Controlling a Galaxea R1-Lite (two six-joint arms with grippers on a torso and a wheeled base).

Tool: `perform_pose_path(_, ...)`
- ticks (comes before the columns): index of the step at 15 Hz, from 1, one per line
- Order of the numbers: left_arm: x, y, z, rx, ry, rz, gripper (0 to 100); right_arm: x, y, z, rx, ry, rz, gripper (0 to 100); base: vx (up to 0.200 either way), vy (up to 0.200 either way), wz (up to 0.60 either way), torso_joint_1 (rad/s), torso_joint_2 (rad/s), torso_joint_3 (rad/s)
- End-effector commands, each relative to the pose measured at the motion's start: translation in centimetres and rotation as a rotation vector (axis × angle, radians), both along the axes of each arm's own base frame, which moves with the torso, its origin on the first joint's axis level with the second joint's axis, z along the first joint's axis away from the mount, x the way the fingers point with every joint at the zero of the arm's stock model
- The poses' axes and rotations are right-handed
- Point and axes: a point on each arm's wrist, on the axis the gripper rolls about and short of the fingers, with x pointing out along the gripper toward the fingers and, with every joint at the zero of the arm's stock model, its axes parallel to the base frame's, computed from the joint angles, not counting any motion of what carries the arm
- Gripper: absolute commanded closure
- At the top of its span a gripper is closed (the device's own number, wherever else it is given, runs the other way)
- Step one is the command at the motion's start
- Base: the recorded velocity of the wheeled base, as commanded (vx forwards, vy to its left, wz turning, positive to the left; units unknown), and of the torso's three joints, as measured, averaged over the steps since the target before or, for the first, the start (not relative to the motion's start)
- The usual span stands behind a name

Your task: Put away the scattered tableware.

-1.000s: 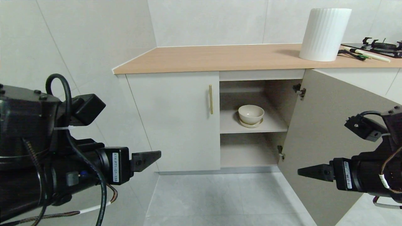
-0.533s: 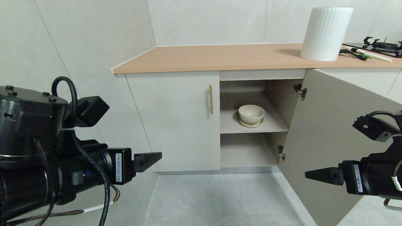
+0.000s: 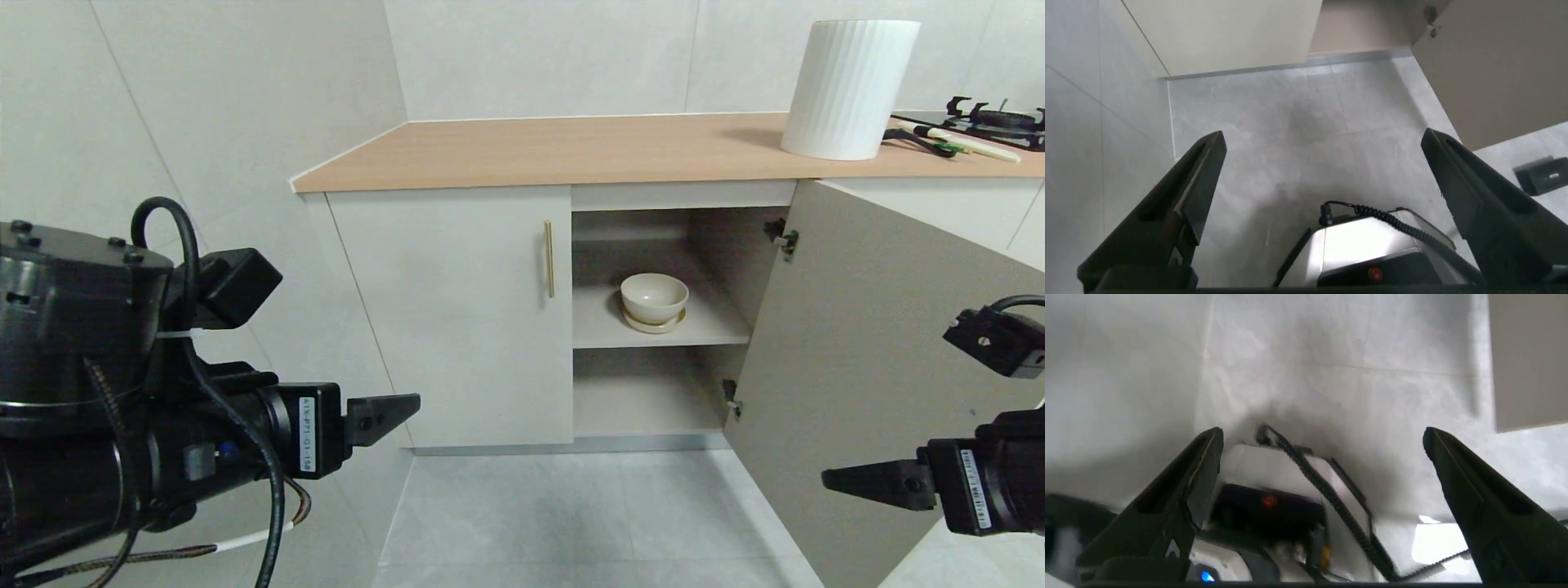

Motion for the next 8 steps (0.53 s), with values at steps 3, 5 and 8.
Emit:
perform_pose_path(3, 0.0, 0.0, -0.1, 0.014, -0.001, -0.005, 0, -1.0, -0.6, 1.4, -0.014, 0.017, 0.002, 0, 0.0, -0.2, 0.0, 0.006, 0.0, -0.004)
perform_pose_path(5, 0.0, 0.0, -0.1, 0.014, -0.001, -0.005, 0, -1.3, -0.8, 1.4, -0.029, 0.031, 0.001, 0, 0.0, -0.2, 0.0, -0.002, 0.0, 0.012)
perform_pose_path(8, 0.0, 0.0, -0.1, 0.014, -0.001, -0.005, 0, -1.6, -1.2, 1.3, -0.118, 0.045, -0.028, 0, 0.0, -0.2, 0.0, 0.004, 0.0, 0.004)
